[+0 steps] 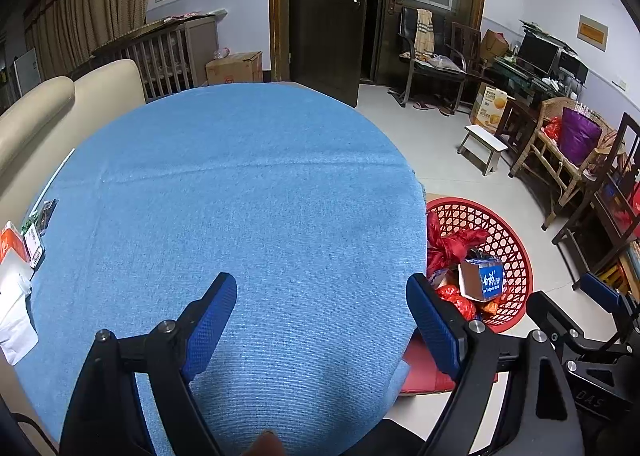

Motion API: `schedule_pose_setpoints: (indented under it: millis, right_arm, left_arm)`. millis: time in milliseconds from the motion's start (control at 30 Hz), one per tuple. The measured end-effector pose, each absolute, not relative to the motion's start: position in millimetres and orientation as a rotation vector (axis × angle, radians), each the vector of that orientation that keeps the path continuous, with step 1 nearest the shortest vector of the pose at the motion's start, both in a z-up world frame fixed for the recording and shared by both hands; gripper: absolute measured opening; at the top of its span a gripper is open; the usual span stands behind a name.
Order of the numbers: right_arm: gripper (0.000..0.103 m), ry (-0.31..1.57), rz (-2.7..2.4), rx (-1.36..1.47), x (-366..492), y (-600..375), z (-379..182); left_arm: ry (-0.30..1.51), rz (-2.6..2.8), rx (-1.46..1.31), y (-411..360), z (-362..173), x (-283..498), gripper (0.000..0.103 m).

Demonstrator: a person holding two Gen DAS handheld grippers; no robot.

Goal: Collect trash

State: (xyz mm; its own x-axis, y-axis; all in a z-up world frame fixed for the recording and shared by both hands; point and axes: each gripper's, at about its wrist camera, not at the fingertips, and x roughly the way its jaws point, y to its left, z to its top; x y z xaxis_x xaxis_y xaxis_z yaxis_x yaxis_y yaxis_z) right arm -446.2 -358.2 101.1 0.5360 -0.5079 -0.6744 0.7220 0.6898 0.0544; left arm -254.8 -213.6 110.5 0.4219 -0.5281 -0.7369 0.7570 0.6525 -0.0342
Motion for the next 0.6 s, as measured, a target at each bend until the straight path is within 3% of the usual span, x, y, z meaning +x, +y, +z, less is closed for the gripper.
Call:
schedule_pose_setpoints:
  millis: [600]
  right_arm:
    - [0.103,0.672,-0.754,0.343,-445.2,-359.5,103.9]
  left_arm:
    - [0.780,-0.830,0.331,-214.2,113.4,-256.9,0.087]
